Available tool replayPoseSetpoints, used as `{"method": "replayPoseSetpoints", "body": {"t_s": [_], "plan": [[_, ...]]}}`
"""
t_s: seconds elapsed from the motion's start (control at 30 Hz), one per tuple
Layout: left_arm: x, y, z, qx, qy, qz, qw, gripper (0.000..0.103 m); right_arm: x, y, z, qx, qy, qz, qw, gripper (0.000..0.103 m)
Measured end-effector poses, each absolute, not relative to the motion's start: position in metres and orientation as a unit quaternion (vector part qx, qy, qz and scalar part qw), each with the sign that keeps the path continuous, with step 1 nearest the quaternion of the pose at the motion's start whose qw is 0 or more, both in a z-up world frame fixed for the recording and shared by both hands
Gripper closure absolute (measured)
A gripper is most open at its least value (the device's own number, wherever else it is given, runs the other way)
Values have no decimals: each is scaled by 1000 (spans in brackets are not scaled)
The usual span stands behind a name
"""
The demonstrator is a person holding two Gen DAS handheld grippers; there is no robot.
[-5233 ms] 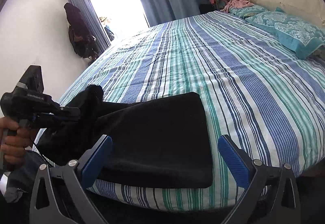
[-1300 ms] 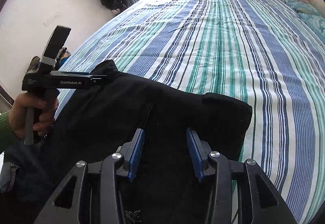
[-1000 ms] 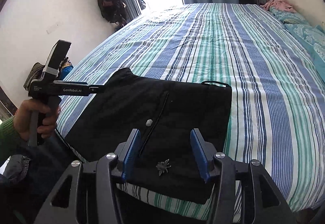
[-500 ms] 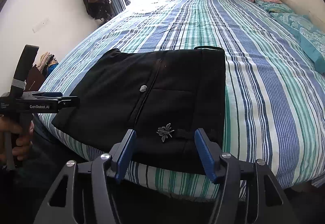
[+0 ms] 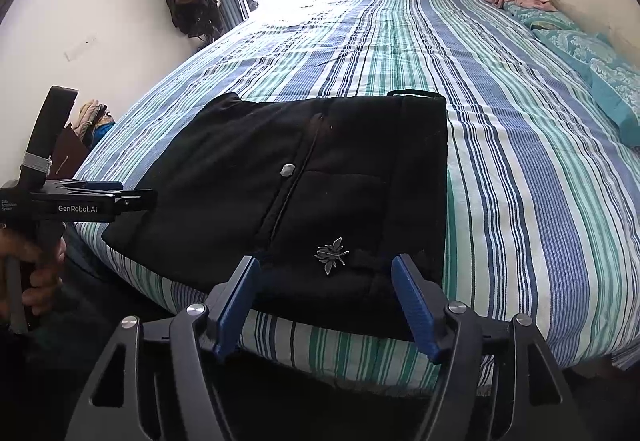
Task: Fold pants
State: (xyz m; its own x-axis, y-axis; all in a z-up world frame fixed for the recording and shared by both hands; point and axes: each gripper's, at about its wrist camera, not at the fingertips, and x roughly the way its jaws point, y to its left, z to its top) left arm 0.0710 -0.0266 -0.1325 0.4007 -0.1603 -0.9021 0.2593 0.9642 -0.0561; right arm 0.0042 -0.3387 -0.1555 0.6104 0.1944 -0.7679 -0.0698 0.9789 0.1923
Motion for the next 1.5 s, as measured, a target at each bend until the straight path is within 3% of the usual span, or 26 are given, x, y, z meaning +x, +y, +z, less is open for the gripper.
{"method": "replayPoseSetpoints", "body": {"t_s": [0.17, 0.27, 0.3, 0.53, 0.77, 1.03, 1.17, 1.23, 1.3, 1.33, 1.37, 1.5], "plan": [[52, -10, -123, 23, 479, -120, 869, 11, -7, -343, -141, 84, 406, 42, 909, 31], [50, -4, -119, 22, 461, -106, 881, 11, -14, -350, -134, 94, 388, 13, 917, 2], [51, -1, -116, 17, 455, -103, 884, 11, -16, -352, -132, 96, 382, 5, 919, 0], [53, 5, -108, 12, 425, -86, 901, 11, -16, -361, -128, 85, 377, -46, 921, 0], [48, 9, -90, 13, 376, -60, 925, 11, -29, -360, -106, 4, 324, -166, 931, 0], [49, 46, -60, -37, 347, -52, 936, 6, -64, -378, -15, -31, 197, -240, 950, 0], [56, 56, -71, -55, 375, -51, 924, 5, -78, -388, 26, -10, 111, -207, 972, 0], [64, 50, -82, -49, 398, -67, 914, 5, -49, -405, 9, 37, 172, -129, 976, 0], [68, 41, -94, -37, 428, -102, 897, 5, -3, -427, -40, 98, 326, -60, 938, 1], [72, 37, -100, -33, 444, -120, 887, 5, 9, -436, -66, 136, 367, -41, 919, 3], [73, 34, -105, -33, 459, -141, 877, 5, 13, -445, -86, 179, 374, -12, 910, 8], [89, 26, -119, -68, 504, -229, 830, 5, 35, -470, -149, 319, 424, 86, 843, 8]]}}
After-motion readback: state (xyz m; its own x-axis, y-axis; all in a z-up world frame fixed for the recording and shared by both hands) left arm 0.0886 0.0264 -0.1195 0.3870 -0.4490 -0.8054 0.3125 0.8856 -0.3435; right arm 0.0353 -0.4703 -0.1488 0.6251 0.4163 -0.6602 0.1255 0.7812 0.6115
